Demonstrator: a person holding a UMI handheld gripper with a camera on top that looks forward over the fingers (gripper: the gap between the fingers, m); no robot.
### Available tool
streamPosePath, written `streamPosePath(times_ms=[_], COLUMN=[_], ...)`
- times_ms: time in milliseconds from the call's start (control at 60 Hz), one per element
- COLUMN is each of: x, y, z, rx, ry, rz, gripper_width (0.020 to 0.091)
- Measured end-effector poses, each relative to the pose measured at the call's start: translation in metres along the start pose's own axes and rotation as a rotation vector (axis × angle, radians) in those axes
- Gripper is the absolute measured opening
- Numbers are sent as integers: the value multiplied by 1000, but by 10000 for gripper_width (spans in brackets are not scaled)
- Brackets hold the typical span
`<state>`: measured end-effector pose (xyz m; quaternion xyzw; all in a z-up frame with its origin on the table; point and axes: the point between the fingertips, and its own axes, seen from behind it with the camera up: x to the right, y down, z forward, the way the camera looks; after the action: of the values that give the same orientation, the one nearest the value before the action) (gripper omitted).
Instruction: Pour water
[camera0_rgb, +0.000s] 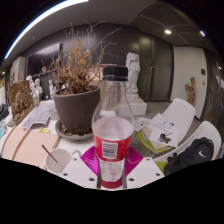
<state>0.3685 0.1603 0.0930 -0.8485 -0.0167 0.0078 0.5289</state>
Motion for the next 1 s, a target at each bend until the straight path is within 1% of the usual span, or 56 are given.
streamPosePath(times_ms=[83, 217, 233, 267, 350, 433, 467, 517, 533, 550, 633, 683, 700, 867, 1000], x=[-4, 0, 0, 0, -1, -2, -3, -2, -2, -2, -1, -1, -1, -24, -72], y=[11, 33, 28, 32, 30, 30, 30, 31, 31, 31, 25, 20, 18, 3, 9], z=[10, 20, 20, 20, 17, 16, 16, 14, 13, 12, -1, -14, -19, -84, -152], rx=[-3, -19, 5, 7, 29, 41, 35, 17, 10, 4, -1, 3, 1, -25, -90], ry=[-22, -20, -21, -14, -8, -4, -1, 13, 16, 21, 34, 44, 50, 97, 120], rz=[29, 46, 44, 33, 8, -12, -18, -13, -6, 1, 31, 31, 30, 37, 20], gripper_width=[276, 281, 281, 282, 316, 410, 461, 500, 524, 556, 767, 846, 857, 854, 853])
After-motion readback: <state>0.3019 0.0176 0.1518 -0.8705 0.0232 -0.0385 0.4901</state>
